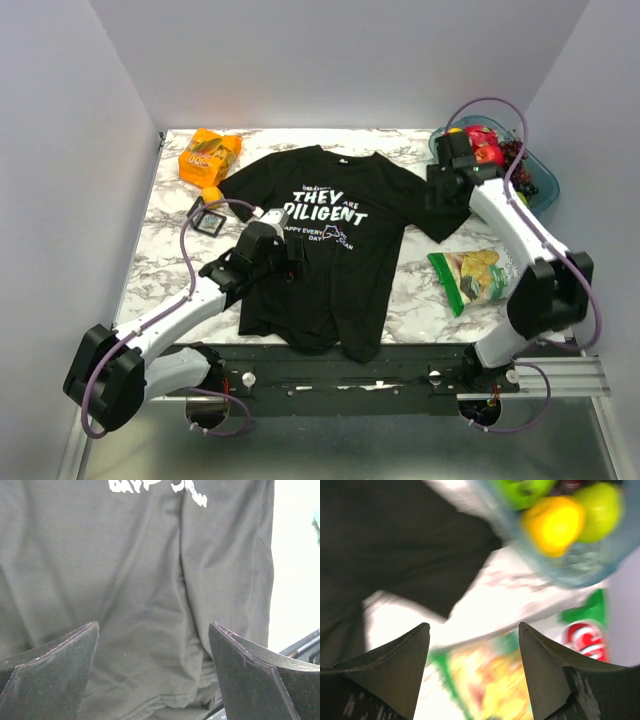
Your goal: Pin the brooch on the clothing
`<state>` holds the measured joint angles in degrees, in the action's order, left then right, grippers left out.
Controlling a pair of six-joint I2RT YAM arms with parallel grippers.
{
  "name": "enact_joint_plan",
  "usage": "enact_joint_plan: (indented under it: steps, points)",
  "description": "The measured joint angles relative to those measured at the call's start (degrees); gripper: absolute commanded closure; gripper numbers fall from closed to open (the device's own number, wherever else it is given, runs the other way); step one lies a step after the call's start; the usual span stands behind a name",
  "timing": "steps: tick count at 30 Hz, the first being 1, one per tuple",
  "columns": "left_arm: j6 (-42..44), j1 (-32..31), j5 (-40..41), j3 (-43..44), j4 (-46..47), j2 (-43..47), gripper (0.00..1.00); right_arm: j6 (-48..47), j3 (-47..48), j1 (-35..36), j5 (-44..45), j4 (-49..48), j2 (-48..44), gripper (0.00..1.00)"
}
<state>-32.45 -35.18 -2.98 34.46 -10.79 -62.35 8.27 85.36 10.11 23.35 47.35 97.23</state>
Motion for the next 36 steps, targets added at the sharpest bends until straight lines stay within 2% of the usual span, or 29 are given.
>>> enact_joint_plan:
  steps: [4,7,11,13,20,33,35,36]
  points:
    - [1.0,3.1,-0.1,2.2,-2.3,-1.5,0.01,5.6,-12.3,10.6,-6.1,-3.2,-13.2,0.25]
    - [2.0,7.7,-2.4,3.7,-4.4,-2.6,0.01,12.0,-23.5,20.2,-12.8,-6.6,-20.6,0.28]
    - [5.4,11.3,-4.7,8.1,-8.9,-4.8,0.01,21.0,-34.7,30.6,-18.2,-8.9,-23.9,0.36]
    - [7.4,12.0,-5.0,10.2,-10.3,-5.5,0.01,24.5,-37.8,33.6,-19.5,-9.8,-23.5,0.37]
    - [10.9,13.5,-5.2,10.8,-12.2,-5.5,0.01,30.8,-40.3,34.8,-17.9,-10.5,-21.4,0.46]
    - [12.6,13.7,-4.7,10.0,-13.2,-2.7,0.01,31.3,-40.3,34.1,-14.8,-14.9,-13.3,0.52]
    - [12.7,13.7,-4.4,10.0,-13.2,-2.4,0.01,31.2,-40.2,33.9,-14.8,-16.3,-12.3,0.58]
    - [12.7,13.7,-4.3,10.0,-13.3,-2.4,0.01,31.0,-40.0,33.8,-14.8,-16.5,-11.8,0.70]
